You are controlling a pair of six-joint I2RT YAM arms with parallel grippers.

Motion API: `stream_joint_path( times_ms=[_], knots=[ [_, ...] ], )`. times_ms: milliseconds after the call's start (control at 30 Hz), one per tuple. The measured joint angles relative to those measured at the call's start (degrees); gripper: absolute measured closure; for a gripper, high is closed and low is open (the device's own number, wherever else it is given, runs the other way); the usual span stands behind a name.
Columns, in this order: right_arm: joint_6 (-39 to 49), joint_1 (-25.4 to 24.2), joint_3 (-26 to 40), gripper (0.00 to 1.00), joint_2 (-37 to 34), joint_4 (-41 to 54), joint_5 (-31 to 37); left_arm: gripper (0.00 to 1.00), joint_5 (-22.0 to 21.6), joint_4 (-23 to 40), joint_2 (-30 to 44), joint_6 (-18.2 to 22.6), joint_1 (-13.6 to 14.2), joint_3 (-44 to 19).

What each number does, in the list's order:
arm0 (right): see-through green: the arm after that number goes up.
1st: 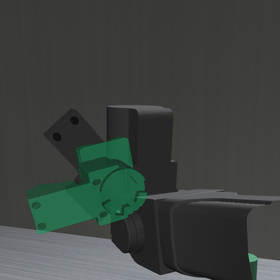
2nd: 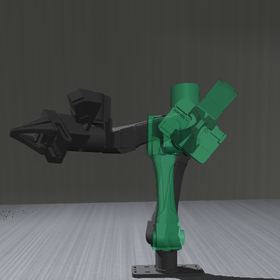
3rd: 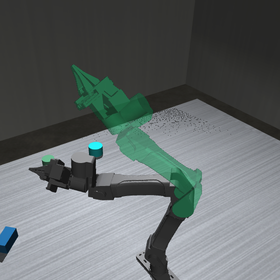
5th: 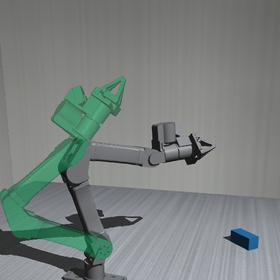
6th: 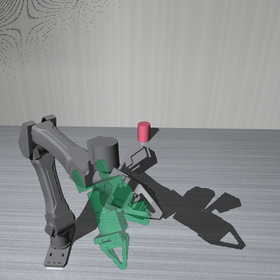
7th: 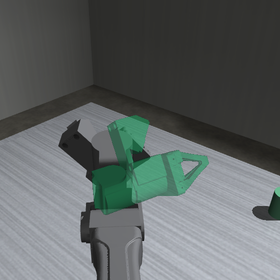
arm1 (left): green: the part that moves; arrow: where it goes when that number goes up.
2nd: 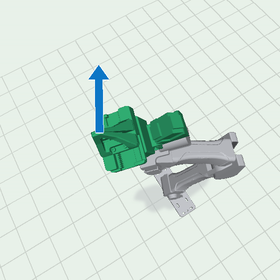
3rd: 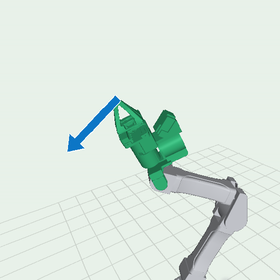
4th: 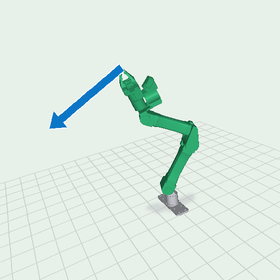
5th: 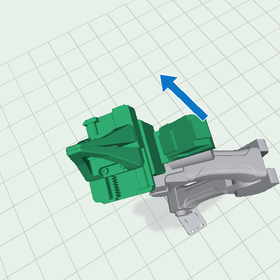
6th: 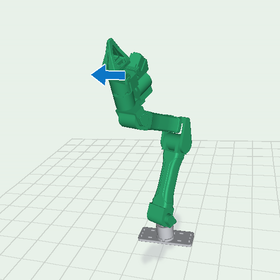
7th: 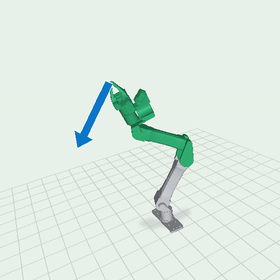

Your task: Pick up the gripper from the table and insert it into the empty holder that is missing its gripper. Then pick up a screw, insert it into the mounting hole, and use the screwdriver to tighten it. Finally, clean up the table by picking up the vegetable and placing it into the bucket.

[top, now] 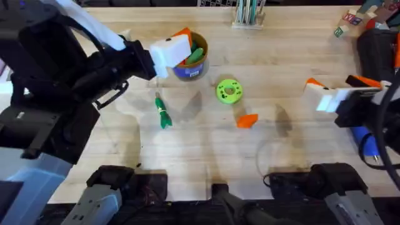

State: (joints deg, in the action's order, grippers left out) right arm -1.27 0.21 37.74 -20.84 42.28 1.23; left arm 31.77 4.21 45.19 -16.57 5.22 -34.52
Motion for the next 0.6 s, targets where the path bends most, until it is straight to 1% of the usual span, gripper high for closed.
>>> stream_joint_path(
  times_ms=[67, 233, 367, 467, 600],
  knots=[
    [0.02, 0.0, 0.0, 0.094, 0.0, 0.0, 0.0, 0.014, 0.02, 0.48, 0.02, 0.83, -0.21, 0.0],
    [0.04, 0.0, 0.0, 0.094, 0.0, 0.01, -0.01, 0.014, -0.04, -0.15, -0.01, 7.25, -0.45, 0.0],
    [0.02, 0.0, 0.0, 0.094, 0.0, 0.01, -0.01, 0.014, -1.47, -0.17, -2.49, 9.87, -0.45, 0.38],
    [0.03, 0.0, 0.0, 0.093, 0.0, 0.01, -0.01, 0.014, -3.8, -0.58, -9.11, 10.73, -0.43, 3.31],
    [0.02, 0.0, 0.0, 0.094, 0.0, 0.03, 0.0, 0.014, -6.84, -0.67, -22.13, 11.42, 0.18, 10.5]
  ],
)
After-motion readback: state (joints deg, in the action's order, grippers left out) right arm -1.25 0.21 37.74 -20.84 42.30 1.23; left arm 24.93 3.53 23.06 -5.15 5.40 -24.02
